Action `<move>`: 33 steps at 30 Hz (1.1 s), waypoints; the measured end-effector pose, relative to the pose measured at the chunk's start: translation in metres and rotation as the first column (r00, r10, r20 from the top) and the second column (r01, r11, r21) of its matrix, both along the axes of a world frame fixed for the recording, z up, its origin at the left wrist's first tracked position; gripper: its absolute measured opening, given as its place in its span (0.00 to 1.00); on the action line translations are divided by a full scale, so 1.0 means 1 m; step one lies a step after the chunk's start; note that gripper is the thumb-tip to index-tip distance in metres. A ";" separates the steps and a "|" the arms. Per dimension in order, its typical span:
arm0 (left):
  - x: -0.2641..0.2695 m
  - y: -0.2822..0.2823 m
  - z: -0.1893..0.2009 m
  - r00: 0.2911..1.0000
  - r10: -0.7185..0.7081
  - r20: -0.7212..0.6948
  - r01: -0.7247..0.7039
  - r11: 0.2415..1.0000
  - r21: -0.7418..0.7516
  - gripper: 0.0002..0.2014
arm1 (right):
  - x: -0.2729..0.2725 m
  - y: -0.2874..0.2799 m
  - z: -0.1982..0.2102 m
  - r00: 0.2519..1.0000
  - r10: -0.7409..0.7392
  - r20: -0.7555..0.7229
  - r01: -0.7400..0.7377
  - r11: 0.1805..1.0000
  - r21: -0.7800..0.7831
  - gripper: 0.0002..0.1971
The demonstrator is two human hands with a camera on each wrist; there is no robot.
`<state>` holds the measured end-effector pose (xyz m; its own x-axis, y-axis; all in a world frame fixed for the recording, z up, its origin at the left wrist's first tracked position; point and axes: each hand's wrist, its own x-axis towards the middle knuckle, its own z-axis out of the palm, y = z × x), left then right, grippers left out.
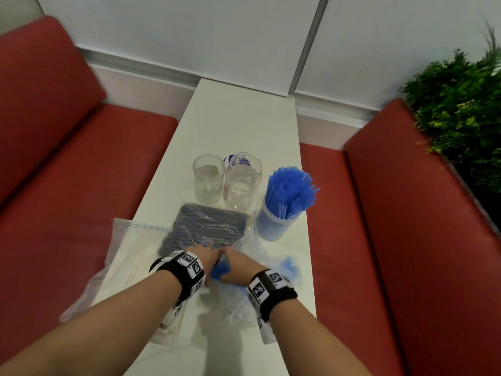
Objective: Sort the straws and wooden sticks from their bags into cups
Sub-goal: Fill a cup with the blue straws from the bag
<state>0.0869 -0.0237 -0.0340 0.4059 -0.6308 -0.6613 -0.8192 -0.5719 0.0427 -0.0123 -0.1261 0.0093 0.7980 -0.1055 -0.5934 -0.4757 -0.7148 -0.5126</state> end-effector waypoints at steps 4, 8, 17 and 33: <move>-0.006 0.005 0.005 0.999 -0.010 0.039 0.007 0.998 0.064 0.14 | -0.013 0.009 -0.037 0.996 0.076 -0.055 -0.088 0.956 -0.281 0.37; 0.006 0.000 0.034 0.997 0.004 -0.077 0.001 0.998 0.059 0.15 | -0.017 0.012 -0.053 0.990 0.143 -0.003 -0.134 0.915 -0.381 0.31; 0.035 0.003 0.081 0.981 0.144 -0.129 -0.158 0.981 -0.110 0.14 | -0.010 0.006 -0.048 0.995 -0.075 0.064 0.086 0.977 -0.198 0.14; 0.040 0.020 0.069 0.908 0.360 -0.215 -0.419 0.767 -0.487 0.09 | 0.005 -0.016 0.019 0.679 -0.597 0.429 0.372 0.782 0.500 0.03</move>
<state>0.1268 -0.0038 0.0350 0.6395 -0.6894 -0.3402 -0.5050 -0.7104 0.4903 -0.0078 -0.1420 0.0285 0.8783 -0.4515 -0.1573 -0.2636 -0.1828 -0.9471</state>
